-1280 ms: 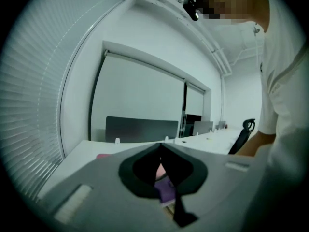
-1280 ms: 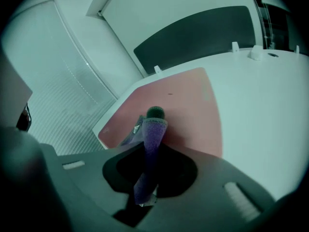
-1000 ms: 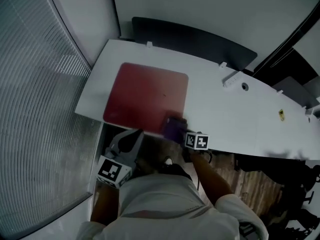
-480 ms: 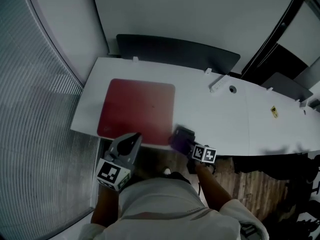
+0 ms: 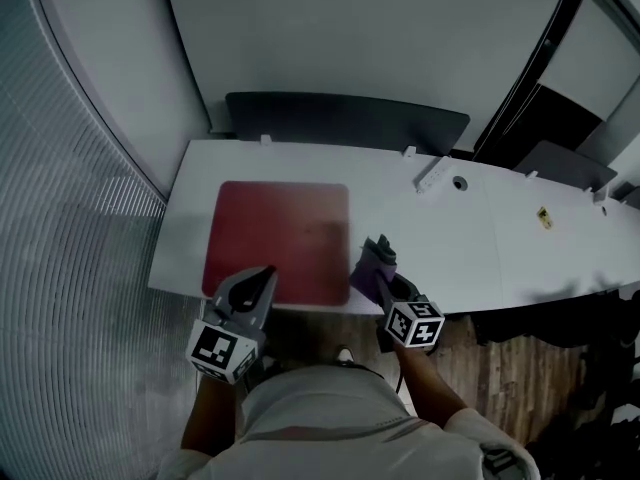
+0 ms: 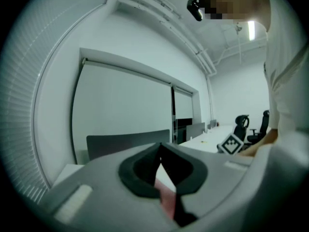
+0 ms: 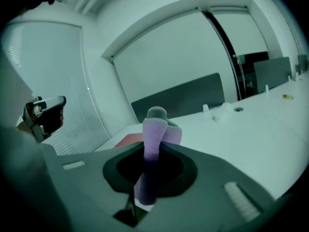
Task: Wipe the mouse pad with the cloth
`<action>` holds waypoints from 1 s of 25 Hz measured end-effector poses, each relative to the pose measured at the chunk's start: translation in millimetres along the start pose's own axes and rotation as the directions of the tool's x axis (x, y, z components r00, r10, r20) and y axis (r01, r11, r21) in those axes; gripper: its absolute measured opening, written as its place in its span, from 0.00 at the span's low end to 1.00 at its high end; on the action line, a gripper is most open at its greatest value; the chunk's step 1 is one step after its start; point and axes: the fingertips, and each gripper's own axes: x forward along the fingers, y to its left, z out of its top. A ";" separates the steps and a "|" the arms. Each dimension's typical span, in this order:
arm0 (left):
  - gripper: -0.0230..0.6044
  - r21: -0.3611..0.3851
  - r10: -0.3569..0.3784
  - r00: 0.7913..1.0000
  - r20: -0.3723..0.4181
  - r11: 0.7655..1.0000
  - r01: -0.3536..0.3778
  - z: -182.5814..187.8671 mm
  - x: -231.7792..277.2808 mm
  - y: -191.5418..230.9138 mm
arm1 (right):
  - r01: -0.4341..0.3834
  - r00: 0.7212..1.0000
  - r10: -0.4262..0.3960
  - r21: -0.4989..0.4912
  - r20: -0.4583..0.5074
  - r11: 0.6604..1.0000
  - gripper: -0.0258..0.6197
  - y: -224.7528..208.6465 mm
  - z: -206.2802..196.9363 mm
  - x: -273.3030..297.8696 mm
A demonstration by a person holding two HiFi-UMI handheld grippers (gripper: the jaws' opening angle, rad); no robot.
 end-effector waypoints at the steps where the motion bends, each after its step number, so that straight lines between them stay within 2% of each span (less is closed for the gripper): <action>1: 0.04 0.022 -0.008 1.000 0.000 1.000 0.008 2.3 0.2 -0.5 | -0.008 1.000 0.009 -0.032 0.030 0.999 0.11 10.7 13.9 -1.8; 3: 0.04 0.052 -0.032 0.999 -0.001 0.998 0.032 5.2 0.7 -1.1 | -0.027 0.995 0.033 -0.075 0.090 0.997 0.11 31.3 40.5 -5.5; 8: 0.04 0.032 -0.055 0.998 0.016 0.998 0.055 9.4 -4.8 11.0 | -0.100 0.969 0.110 -0.058 0.219 0.993 0.11 78.0 93.8 -17.7; 10: 0.04 0.037 -0.059 0.998 0.023 0.998 0.058 8.8 -9.3 19.5 | -0.111 0.958 0.129 -0.085 0.255 0.990 0.11 94.9 108.5 -21.8; 15: 0.04 0.049 -0.061 0.998 0.034 0.997 0.059 6.1 -23.7 35.1 | -0.068 0.952 0.133 -0.234 0.276 0.970 0.11 125.6 116.9 -26.4; 18: 0.04 0.028 -0.063 0.997 0.035 0.998 0.062 10.9 -24.8 36.1 | -0.065 0.954 0.130 -0.238 0.270 0.969 0.11 129.9 118.2 -26.5; 25: 0.04 0.047 -0.088 0.996 0.029 0.995 0.087 8.6 -22.8 34.0 | -0.063 0.957 0.126 -0.235 0.262 0.970 0.11 132.6 119.1 -27.5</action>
